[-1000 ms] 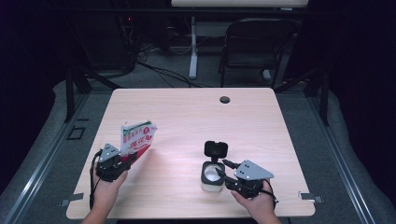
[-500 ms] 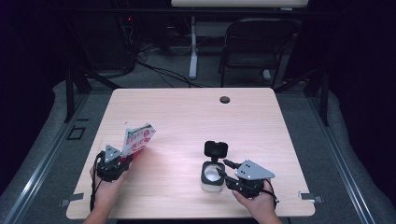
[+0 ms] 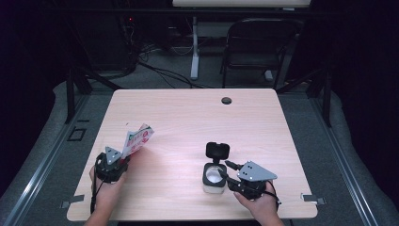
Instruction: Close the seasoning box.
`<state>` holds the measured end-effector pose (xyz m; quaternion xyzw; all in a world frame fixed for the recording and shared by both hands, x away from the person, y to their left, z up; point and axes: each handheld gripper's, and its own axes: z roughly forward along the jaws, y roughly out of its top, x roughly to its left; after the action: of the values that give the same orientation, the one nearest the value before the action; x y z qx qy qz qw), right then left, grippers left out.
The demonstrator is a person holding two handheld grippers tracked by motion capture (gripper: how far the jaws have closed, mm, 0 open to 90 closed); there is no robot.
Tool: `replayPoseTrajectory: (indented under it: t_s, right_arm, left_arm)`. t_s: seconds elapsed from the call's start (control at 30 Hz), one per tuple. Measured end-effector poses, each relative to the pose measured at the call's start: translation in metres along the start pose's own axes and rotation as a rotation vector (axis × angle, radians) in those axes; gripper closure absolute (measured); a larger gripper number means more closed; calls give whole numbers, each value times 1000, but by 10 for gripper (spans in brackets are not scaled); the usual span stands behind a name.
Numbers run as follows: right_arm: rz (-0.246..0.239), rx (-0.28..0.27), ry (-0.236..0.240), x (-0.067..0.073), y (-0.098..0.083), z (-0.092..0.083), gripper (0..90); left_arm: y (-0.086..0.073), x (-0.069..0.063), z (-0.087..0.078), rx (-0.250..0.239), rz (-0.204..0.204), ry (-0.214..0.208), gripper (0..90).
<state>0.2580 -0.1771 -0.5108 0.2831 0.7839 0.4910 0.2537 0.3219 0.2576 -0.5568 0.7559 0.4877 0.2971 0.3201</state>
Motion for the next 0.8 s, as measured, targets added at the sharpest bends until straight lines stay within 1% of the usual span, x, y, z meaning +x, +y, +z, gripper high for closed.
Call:
replayPoseTrajectory:
  t_s: [0.07, 0.17, 0.23, 0.3, 0.43, 0.5, 0.57, 0.7, 0.8]
  right_arm:
    - [3, -2, 0, 0, 0, 0, 605]
    - [3, -4, -1, 0, 0, 0, 605]
    - [2, -2, 0, 0, 0, 0, 604]
    - [3, -3, -1, 0, 0, 0, 602]
    - [2, 2, -3, 0, 0, 0, 599]
    - [4, -1, -2, 0, 0, 0, 599]
    - [6, -4, -1, 0, 0, 0, 599]
    - [9, -5, -2, -1, 0, 0, 597]
    - [8, -5, 0, 0, 0, 0, 595]
  left_arm:
    - [0, 0, 1, 1, 1, -4, 783]
    - [0, 1, 1, 1, -14, -15, 783]
    - [-1, 1, 1, 4, -13, -15, 782]
    - [-1, 0, 2, 8, -7, -18, 778]
    - [-1, -3, 5, 22, 20, -22, 759]
    - [-1, -5, 6, 28, 28, -27, 743]
    - [-1, -6, 7, 29, 38, -41, 731]
    - [-1, -7, 8, 37, 58, -48, 722]
    - [-1, -7, 9, 46, 58, -59, 709]
